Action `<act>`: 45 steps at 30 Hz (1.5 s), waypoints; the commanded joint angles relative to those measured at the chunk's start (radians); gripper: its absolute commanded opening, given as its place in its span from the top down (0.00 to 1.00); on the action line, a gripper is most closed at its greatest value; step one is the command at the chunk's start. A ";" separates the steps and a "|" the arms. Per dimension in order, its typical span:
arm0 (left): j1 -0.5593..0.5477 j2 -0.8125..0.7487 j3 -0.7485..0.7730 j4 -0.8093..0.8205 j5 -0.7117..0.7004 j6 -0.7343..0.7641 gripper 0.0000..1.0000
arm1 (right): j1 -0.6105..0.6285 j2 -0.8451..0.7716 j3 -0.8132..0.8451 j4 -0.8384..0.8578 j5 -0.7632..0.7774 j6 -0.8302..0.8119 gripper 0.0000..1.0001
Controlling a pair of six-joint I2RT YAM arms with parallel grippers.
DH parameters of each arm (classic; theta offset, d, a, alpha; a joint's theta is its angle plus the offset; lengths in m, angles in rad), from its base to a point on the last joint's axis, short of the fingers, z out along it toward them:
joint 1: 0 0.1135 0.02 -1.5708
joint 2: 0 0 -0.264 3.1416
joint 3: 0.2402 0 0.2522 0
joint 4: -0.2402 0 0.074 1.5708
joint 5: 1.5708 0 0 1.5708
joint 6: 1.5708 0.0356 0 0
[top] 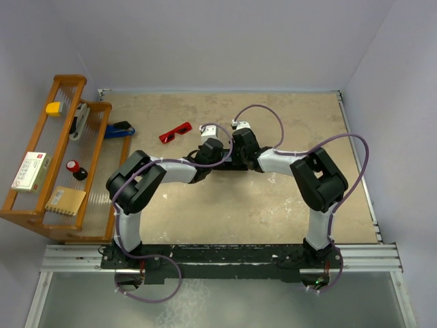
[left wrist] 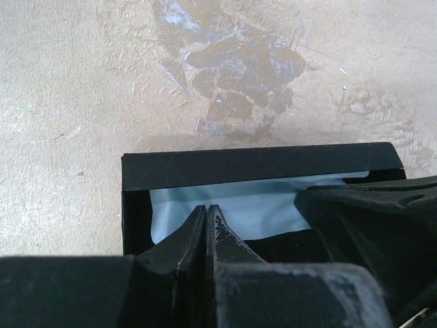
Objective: Organize the sunglasses
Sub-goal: Place the glasses cleaning cloth in the sunglasses case.
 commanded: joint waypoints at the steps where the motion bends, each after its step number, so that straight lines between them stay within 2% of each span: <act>1: -0.007 -0.036 0.001 0.057 -0.029 0.008 1.00 | 0.005 0.008 -0.001 0.025 0.027 0.002 1.00; 25: -0.007 0.068 0.051 -0.016 -0.109 -0.012 1.00 | 0.005 0.010 -0.007 -0.019 0.077 0.019 1.00; 45: -0.006 0.080 0.065 -0.054 -0.130 -0.017 1.00 | 0.005 0.025 0.015 -0.094 0.227 0.038 1.00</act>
